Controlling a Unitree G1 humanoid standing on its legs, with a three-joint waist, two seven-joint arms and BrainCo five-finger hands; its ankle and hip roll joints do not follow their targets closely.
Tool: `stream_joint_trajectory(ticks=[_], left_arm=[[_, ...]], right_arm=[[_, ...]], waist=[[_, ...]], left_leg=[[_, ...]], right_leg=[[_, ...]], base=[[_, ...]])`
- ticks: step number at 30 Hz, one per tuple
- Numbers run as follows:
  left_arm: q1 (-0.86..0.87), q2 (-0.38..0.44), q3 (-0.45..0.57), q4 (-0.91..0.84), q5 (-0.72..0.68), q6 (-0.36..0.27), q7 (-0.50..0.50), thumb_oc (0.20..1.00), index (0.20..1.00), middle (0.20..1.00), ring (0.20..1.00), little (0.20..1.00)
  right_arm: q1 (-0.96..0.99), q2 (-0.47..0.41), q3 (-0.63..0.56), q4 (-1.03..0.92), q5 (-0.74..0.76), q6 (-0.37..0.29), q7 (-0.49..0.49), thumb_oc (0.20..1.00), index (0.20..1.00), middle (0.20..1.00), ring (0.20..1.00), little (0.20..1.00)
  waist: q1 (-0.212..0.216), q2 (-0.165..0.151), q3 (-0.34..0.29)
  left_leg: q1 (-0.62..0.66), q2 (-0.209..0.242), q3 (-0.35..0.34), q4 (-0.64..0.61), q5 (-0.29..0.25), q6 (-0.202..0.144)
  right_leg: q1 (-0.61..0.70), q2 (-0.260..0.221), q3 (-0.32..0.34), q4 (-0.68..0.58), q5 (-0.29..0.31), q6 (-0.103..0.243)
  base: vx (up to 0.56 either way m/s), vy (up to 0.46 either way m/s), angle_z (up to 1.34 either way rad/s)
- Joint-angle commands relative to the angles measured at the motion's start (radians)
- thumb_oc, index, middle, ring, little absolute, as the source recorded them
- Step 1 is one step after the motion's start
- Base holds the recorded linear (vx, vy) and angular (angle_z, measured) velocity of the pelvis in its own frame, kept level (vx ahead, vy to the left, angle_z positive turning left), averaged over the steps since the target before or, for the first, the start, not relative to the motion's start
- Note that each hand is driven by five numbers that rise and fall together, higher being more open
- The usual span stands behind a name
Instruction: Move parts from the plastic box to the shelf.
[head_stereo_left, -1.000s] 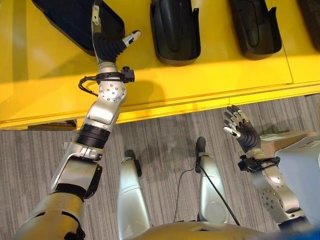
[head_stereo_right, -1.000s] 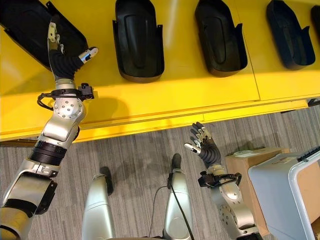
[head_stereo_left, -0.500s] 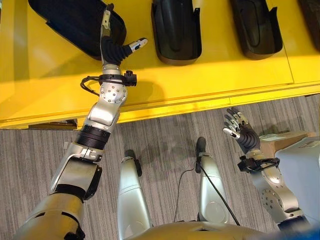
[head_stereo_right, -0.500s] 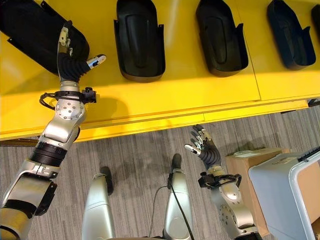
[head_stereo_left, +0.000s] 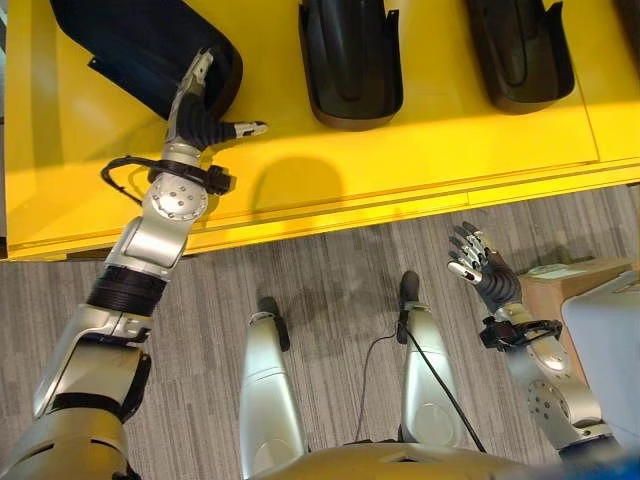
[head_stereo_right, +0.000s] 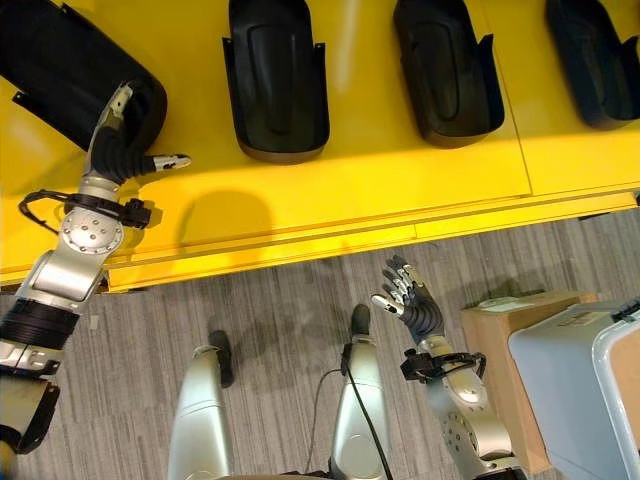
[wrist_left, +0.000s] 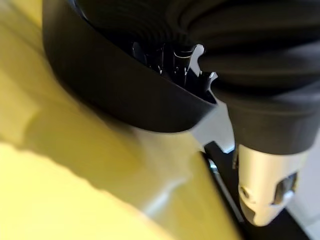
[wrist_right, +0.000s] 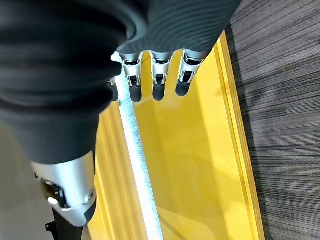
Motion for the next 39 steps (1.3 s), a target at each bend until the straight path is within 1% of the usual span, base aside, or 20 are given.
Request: stream_joint_trajectory(ticks=[1, 8, 9, 10, 11, 12, 15, 16, 18, 22, 23, 24, 27, 30, 34, 39], left_arm=[[0.038, 0.102, 0.055, -0.033, 0.070, 0.000, -0.019, 1.000, 1.000, 1.000, 1.000, 1.000], [0.110, 0.258, 0.112, -0.060, 0.184, 0.007, -0.069, 1.000, 1.000, 1.000, 1.000, 1.000], [0.118, 0.275, 0.114, -0.067, 0.194, 0.008, -0.077, 1.000, 1.000, 1.000, 1.000, 1.000], [0.119, 0.276, 0.116, -0.068, 0.195, 0.008, -0.078, 1.000, 1.000, 1.000, 1.000, 1.000], [0.132, 0.326, 0.119, -0.075, 0.225, 0.011, -0.107, 1.000, 1.000, 1.000, 1.000, 1.000], [0.137, 0.342, 0.121, -0.077, 0.235, 0.010, -0.115, 1.000, 1.000, 1.000, 1.000, 1.000], [0.112, 0.421, 0.087, -0.097, 0.293, 0.001, -0.148, 1.000, 1.000, 1.000, 1.000, 1.000], [0.100, 0.435, 0.075, -0.105, 0.305, -0.004, -0.152, 1.000, 1.000, 1.000, 1.000, 1.000], [0.063, 0.483, 0.036, -0.140, 0.360, -0.021, -0.166, 1.000, 1.000, 1.000, 1.000, 1.000], [0.005, 0.535, -0.027, -0.165, 0.419, -0.048, -0.162, 1.000, 1.000, 1.000, 1.000, 1.000], [-0.021, 0.559, -0.055, -0.171, 0.456, -0.058, -0.152, 1.000, 1.000, 1.000, 1.000, 1.000], [-0.027, 0.558, -0.061, -0.169, 0.456, -0.058, -0.150, 1.000, 1.000, 1.000, 1.000, 1.000], [-0.058, 0.595, -0.109, -0.195, 0.535, -0.076, -0.138, 1.000, 1.000, 1.000, 1.000, 1.000], [-0.084, 0.627, -0.159, -0.232, 0.605, -0.100, -0.147, 1.000, 1.000, 1.000, 1.000, 1.000], [-0.099, 0.634, -0.187, -0.241, 0.620, -0.112, -0.156, 1.000, 1.000, 1.000, 1.000, 1.000], [-0.114, 0.632, -0.226, -0.253, 0.609, -0.127, -0.194, 1.000, 1.000, 1.000, 1.000, 1.000]], right_arm=[[0.020, -0.013, -0.079, -0.082, -0.021, -0.022, 0.033, 1.000, 1.000, 1.000, 1.000, 1.000], [0.031, -0.020, -0.107, -0.089, -0.027, -0.017, 0.054, 1.000, 1.000, 1.000, 1.000, 1.000], [0.031, -0.020, -0.108, -0.091, -0.028, -0.016, 0.057, 1.000, 1.000, 1.000, 1.000, 1.000], [0.031, -0.020, -0.108, -0.091, -0.028, -0.016, 0.057, 1.000, 1.000, 1.000, 1.000, 1.000], [0.031, -0.022, -0.116, -0.091, -0.026, -0.013, 0.065, 1.000, 1.000, 1.000, 1.000, 1.000], [0.031, -0.023, -0.117, -0.091, -0.027, -0.012, 0.069, 1.000, 1.000, 1.000, 1.000, 1.000], [0.029, -0.034, -0.120, -0.093, -0.028, -0.010, 0.080, 1.000, 1.000, 1.000, 1.000, 1.000], [0.028, -0.035, -0.119, -0.093, -0.028, -0.011, 0.085, 1.000, 1.000, 1.000, 1.000, 1.000], [0.024, -0.043, -0.117, -0.095, -0.028, -0.013, 0.094, 1.000, 1.000, 1.000, 1.000, 1.000], [0.020, -0.057, -0.120, -0.101, -0.026, -0.020, 0.103, 1.000, 1.000, 1.000, 1.000, 1.000], [0.018, -0.065, -0.118, -0.103, -0.026, -0.024, 0.106, 1.000, 1.000, 1.000, 1.000, 1.000], [0.018, -0.064, -0.119, -0.103, -0.026, -0.024, 0.106, 1.000, 1.000, 1.000, 1.000, 1.000], [0.020, -0.077, -0.122, -0.109, -0.021, -0.033, 0.108, 1.000, 1.000, 1.000, 1.000, 1.000], [0.021, -0.084, -0.127, -0.112, -0.020, -0.039, 0.106, 1.000, 1.000, 1.000, 1.000, 1.000], [0.024, -0.084, -0.131, -0.111, -0.018, -0.043, 0.105, 1.000, 1.000, 1.000, 1.000, 1.000], [0.030, -0.084, -0.137, -0.110, -0.018, -0.043, 0.106, 1.000, 1.000, 1.000, 1.000, 1.000]], waist=[[0.007, 0.003, 0.010], [0.017, 0.011, 0.014], [0.018, 0.012, 0.014], [0.017, 0.011, 0.014], [0.019, 0.016, 0.015], [0.019, 0.016, 0.016], [0.016, 0.021, 0.017], [0.017, 0.022, 0.017], [0.014, 0.025, 0.017], [0.013, 0.028, 0.016], [0.013, 0.030, 0.015], [0.014, 0.029, 0.015], [0.012, 0.032, 0.015], [0.009, 0.036, 0.014], [0.010, 0.038, 0.014], [0.005, 0.039, 0.014]], left_leg=[[0.045, -0.020, 0.024, -0.072, 0.020, 0.027], [0.041, -0.017, 0.023, -0.068, 0.019, 0.025], [0.041, -0.017, 0.023, -0.067, 0.019, 0.025], [0.041, -0.017, 0.023, -0.067, 0.019, 0.025], [0.043, -0.018, 0.024, -0.069, 0.018, 0.026], [0.044, -0.017, 0.024, -0.069, 0.017, 0.026], [0.044, -0.018, 0.026, -0.068, 0.016, 0.025], [0.042, -0.018, 0.026, -0.066, 0.015, 0.025], [0.041, -0.019, 0.027, -0.066, 0.014, 0.025], [0.041, -0.020, 0.028, -0.065, 0.013, 0.026], [0.042, -0.021, 0.027, -0.064, 0.013, 0.026], [0.042, -0.021, 0.027, -0.063, 0.012, 0.026], [0.041, -0.021, 0.028, -0.060, 0.008, 0.027], [0.041, -0.020, 0.029, -0.055, 0.005, 0.028], [0.042, -0.019, 0.031, -0.055, 0.005, 0.027], [0.045, -0.016, 0.033, -0.053, 0.005, 0.026]], right_leg=[[0.011, -0.019, 0.001, 0.200, -0.177, -0.042], [0.010, -0.018, 0.004, 0.203, -0.180, -0.042], [0.011, -0.018, 0.004, 0.203, -0.180, -0.042], [0.011, -0.018, 0.004, 0.203, -0.180, -0.042], [0.010, -0.019, 0.005, 0.204, -0.180, -0.041], [0.010, -0.019, 0.006, 0.203, -0.180, -0.040], [0.011, -0.021, 0.006, 0.203, -0.179, -0.038], [0.011, -0.022, 0.007, 0.202, -0.179, -0.038], [0.011, -0.023, 0.007, 0.201, -0.180, -0.036], [0.013, -0.025, 0.008, 0.199, -0.180, -0.032], [0.012, -0.025, 0.009, 0.201, -0.179, -0.031], [0.011, -0.025, 0.009, 0.201, -0.179, -0.031], [0.011, -0.025, 0.013, 0.202, -0.180, -0.030], [0.010, -0.026, 0.014, 0.204, -0.181, -0.029], [0.010, -0.024, 0.016, 0.202, -0.180, -0.029], [0.006, -0.021, 0.020, 0.209, -0.183, -0.032]], base=[[0.00, 0.000, 0.00], [0.00, 0.000, 0.00], [0.00, 0.000, 0.00], [0.00, 0.000, 0.00], [0.00, 0.000, 0.00], [0.00, 0.000, 0.00], [0.00, 0.000, 0.00], [0.00, 0.000, 0.00], [0.00, 0.000, 0.00], [0.00, 0.000, 0.00], [0.00, 0.000, 0.00], [0.00, 0.000, 0.00], [0.00, 0.000, 0.00], [0.00, 0.000, 0.00], [0.00, 0.000, 0.00], [0.00, 0.000, 0.00]])
